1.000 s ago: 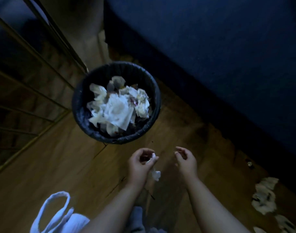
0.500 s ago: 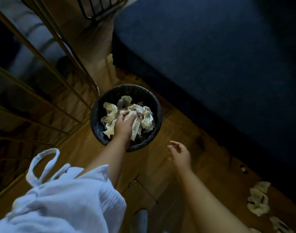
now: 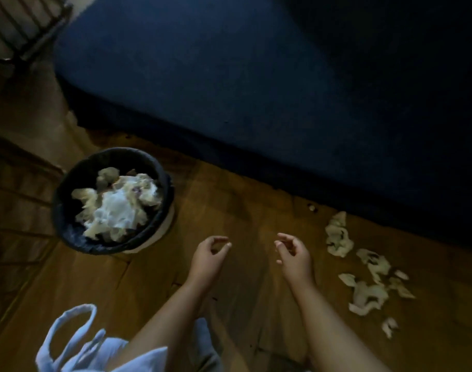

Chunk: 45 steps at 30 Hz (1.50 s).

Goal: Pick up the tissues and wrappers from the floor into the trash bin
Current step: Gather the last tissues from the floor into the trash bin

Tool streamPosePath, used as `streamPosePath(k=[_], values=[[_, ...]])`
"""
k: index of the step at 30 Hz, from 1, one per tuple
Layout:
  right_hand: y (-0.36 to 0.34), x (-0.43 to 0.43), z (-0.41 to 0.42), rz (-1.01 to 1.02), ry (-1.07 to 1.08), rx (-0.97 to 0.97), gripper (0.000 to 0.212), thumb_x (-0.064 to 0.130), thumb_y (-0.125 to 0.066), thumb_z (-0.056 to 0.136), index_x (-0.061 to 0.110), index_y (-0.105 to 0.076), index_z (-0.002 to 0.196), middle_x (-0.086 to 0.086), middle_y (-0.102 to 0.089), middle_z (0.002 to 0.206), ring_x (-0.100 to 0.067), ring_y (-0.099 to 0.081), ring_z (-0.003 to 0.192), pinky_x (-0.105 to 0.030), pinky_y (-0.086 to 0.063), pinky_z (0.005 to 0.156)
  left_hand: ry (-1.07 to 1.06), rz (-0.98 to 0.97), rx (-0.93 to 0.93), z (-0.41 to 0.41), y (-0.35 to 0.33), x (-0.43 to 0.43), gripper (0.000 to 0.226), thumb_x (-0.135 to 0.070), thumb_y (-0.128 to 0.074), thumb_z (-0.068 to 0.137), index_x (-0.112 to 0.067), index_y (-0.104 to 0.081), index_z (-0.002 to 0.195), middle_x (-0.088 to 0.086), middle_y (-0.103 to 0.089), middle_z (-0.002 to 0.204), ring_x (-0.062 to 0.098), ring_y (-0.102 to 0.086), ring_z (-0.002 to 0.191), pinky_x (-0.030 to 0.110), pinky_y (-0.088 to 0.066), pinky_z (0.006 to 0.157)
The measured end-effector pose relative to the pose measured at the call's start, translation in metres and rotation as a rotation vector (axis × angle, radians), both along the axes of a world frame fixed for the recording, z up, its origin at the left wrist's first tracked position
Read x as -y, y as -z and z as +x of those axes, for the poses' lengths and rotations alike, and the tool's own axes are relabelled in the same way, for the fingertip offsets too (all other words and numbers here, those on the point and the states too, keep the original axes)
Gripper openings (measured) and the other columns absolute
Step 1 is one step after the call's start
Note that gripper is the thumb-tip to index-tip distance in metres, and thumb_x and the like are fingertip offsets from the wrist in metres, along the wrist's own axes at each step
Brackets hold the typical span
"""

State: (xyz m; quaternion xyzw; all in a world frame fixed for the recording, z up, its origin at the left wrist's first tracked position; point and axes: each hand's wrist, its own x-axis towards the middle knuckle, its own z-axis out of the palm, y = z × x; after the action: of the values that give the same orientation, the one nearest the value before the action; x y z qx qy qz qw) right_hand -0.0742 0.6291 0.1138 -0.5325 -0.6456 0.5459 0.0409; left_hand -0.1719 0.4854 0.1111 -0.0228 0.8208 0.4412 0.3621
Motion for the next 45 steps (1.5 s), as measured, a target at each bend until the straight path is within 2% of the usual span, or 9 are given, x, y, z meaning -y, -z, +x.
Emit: streamPosePath(k=[8,12,15,18,25,33,39,42,45], values=[[0.003,-0.086,0.151,-0.084,0.335,0.013,0.019,0.011,-0.051,0.093,0.013,-0.058,0.11,-0.002,-0.059,0.094,-0.012,-0.054,0.075,-0.022,-0.045,0.062,0.36,0.023,0.09,0.117,0.001,-0.112,0.026,-0.026,-0.058,0.09,-0.016,-0.06,0.113,0.003,-0.056,0.125,0.013,-0.054,0.108,0.023,-0.05,0.084],[0.006,-0.128,0.233,-0.116,0.41,0.031,0.021,0.011,-0.052,0.092,0.011,-0.059,0.112,-0.008,-0.061,0.103,-0.018,-0.056,0.089,-0.028,-0.045,0.069,0.414,0.021,0.167,0.197,-0.003,-0.167,0.03,-0.026,-0.056,0.091,-0.014,-0.058,0.119,0.0,-0.055,0.119,0.008,-0.056,0.09,0.011,-0.04,0.056],[0.009,-0.157,0.293,-0.137,0.445,0.056,0.018,0.012,-0.051,0.093,0.01,-0.059,0.11,-0.008,-0.061,0.099,-0.018,-0.056,0.087,-0.024,-0.044,0.065,0.41,0.006,0.213,0.255,0.0,-0.202,0.03,-0.03,-0.058,0.089,-0.018,-0.058,0.117,0.006,-0.058,0.123,0.023,-0.062,0.101,0.018,-0.046,0.06],[0.023,-0.177,0.333,-0.162,0.501,0.085,0.018,0.009,-0.052,0.092,0.007,-0.06,0.108,-0.011,-0.061,0.098,-0.019,-0.055,0.085,-0.025,-0.042,0.063,0.396,-0.044,0.225,0.29,0.008,-0.225,0.028,-0.029,-0.06,0.088,-0.018,-0.059,0.114,0.006,-0.059,0.122,0.017,-0.061,0.102,0.025,-0.052,0.074],[0.124,-0.227,0.39,-0.216,0.628,0.148,0.021,0.009,-0.053,0.09,0.01,-0.059,0.111,-0.015,-0.062,0.114,-0.021,-0.056,0.093,-0.029,-0.043,0.075,0.461,-0.099,0.179,0.333,0.092,-0.282,0.034,-0.027,-0.058,0.09,-0.018,-0.054,0.122,0.004,-0.057,0.124,0.011,-0.059,0.096,0.013,-0.042,0.056],[0.3,-0.282,0.419,-0.114,0.426,0.351,0.053,-0.01,-0.067,0.075,-0.002,-0.049,0.124,-0.021,-0.048,0.132,-0.034,-0.046,0.124,-0.032,-0.04,0.097,0.615,-0.115,0.058,0.341,0.264,-0.337,0.059,-0.025,-0.065,0.084,-0.021,-0.038,0.137,0.004,-0.039,0.144,0.019,-0.047,0.123,0.038,-0.049,0.099],[0.38,-0.312,0.456,-0.026,0.011,0.539,0.066,0.001,-0.074,0.072,0.015,-0.047,0.13,-0.016,-0.029,0.141,-0.034,-0.04,0.127,-0.032,-0.041,0.097,1.152,-0.303,-0.268,0.36,0.349,-0.365,0.129,-0.049,-0.08,0.06,-0.038,0.016,0.146,-0.002,0.024,0.155,0.033,0.019,0.144,0.059,0.001,0.113],[0.394,-0.327,0.467,0.009,0.046,0.309,0.034,-0.005,-0.073,0.072,0.007,-0.06,0.101,-0.012,-0.048,0.111,-0.029,-0.053,0.106,-0.023,-0.036,0.081,1.338,-0.402,-0.304,0.364,0.375,-0.376,0.114,-0.04,-0.07,0.077,-0.039,0.023,0.143,0.004,0.031,0.153,0.037,0.028,0.139,0.061,0.006,0.113],[0.392,-0.352,0.459,0.099,0.26,0.142,0.033,-0.002,-0.074,0.071,-0.001,-0.064,0.103,-0.01,-0.061,0.1,-0.023,-0.057,0.095,-0.032,-0.043,0.081,1.302,-0.405,-0.397,0.365,0.39,-0.387,0.09,-0.041,-0.057,0.087,-0.036,0.009,0.147,0.004,0.017,0.157,0.037,0.017,0.144,0.056,0.001,0.115]])
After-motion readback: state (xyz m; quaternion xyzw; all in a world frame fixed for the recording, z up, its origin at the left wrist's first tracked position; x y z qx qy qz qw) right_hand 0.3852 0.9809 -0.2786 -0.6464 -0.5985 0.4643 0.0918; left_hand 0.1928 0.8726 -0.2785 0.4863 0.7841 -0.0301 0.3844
